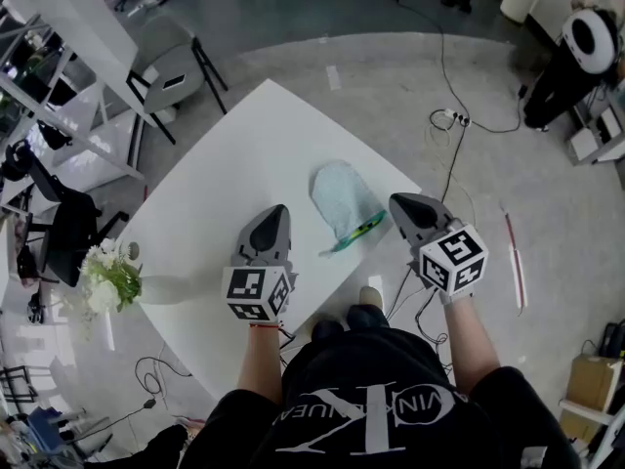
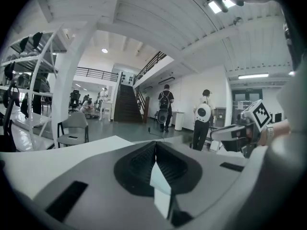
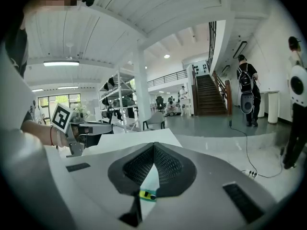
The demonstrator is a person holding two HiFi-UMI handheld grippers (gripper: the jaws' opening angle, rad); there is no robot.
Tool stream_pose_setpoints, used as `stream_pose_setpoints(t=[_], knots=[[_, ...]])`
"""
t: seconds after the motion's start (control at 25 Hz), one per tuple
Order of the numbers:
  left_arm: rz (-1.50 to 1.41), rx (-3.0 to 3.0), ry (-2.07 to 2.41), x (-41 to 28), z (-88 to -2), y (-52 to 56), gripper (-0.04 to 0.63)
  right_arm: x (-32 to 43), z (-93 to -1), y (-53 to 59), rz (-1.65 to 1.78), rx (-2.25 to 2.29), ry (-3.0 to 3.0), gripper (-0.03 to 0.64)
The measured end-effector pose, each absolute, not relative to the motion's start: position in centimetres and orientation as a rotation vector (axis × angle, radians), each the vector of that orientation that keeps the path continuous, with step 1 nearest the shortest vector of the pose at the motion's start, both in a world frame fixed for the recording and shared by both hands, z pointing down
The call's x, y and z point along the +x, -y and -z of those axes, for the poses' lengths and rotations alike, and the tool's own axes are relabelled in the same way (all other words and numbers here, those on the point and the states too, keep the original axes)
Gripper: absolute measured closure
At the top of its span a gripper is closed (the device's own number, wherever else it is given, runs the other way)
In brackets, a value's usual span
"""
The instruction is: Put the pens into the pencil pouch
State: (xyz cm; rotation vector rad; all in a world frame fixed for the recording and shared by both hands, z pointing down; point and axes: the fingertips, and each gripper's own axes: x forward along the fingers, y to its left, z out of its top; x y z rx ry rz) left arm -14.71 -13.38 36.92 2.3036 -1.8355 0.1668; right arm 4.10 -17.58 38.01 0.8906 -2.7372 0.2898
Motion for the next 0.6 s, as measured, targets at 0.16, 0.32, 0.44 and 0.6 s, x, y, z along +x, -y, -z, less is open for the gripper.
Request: stream_pose_setpoints(t=[0.16,0.32,0.44,0.6], knots=[[-0.138,2.307,1.866,-15.2,-35.9,13.0,0.591,4.0,-36.9,17.6,-0.271,0.898,2.771,0.607],[-0.111,2.298,1.902,-15.8,-35.0,12.7,0.591,3.9,-36.2,17.8,-0.264,0.902,2.794,0.607],[-0.091,2.289,1.927,-16.2,-34.4,12.6,0.591,4.0,-35.8,18.1,-0.264,0.904,2.806,0.607],[-0.075,2.288,1.954,-16.4,-33.4,12.6,0.591,3.9,-35.2,18.4,-0.266,0.902,2.828,0.607]])
